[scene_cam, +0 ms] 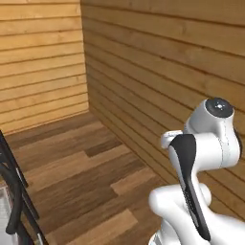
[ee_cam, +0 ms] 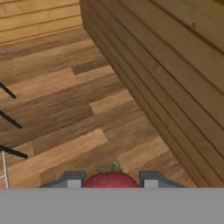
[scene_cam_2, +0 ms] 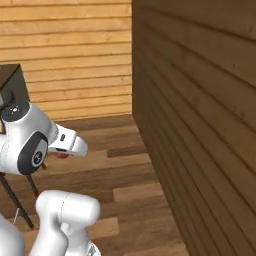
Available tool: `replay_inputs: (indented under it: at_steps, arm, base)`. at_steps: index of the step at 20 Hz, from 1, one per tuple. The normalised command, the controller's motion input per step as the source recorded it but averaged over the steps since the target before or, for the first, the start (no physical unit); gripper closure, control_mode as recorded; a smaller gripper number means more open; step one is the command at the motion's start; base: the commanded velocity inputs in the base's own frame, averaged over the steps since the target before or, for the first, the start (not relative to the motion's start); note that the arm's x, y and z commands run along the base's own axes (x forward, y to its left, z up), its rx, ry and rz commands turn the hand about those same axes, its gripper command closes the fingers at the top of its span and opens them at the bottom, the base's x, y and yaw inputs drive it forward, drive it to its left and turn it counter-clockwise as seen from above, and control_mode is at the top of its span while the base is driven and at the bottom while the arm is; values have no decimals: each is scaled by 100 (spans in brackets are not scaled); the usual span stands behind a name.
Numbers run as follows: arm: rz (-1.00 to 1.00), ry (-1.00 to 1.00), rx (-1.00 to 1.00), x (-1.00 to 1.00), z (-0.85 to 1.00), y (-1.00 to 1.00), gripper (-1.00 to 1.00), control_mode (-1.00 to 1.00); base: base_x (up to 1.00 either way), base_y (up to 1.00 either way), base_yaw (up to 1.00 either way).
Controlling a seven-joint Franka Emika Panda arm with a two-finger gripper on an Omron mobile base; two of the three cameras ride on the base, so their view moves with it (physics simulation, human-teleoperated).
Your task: Take the strawberry from the fridge and place it on top of the pancake, located on the dining counter.
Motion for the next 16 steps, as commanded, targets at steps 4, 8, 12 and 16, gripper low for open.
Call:
replay_inputs:
  at_steps: [4, 8, 12, 16]
  arm:
    - [0, 0, 0, 0, 0, 0, 100, 100]
    - [0, 0, 0, 0, 0, 0, 100, 100]
    - [0, 0, 0, 0, 0, 0, 100, 100]
    - [0, 0, 0, 0, 0, 0, 100, 100]
  base:
    - [84, 0, 91]
    - [91, 0, 89]
    - [83, -1, 91]
    - [64, -4, 95]
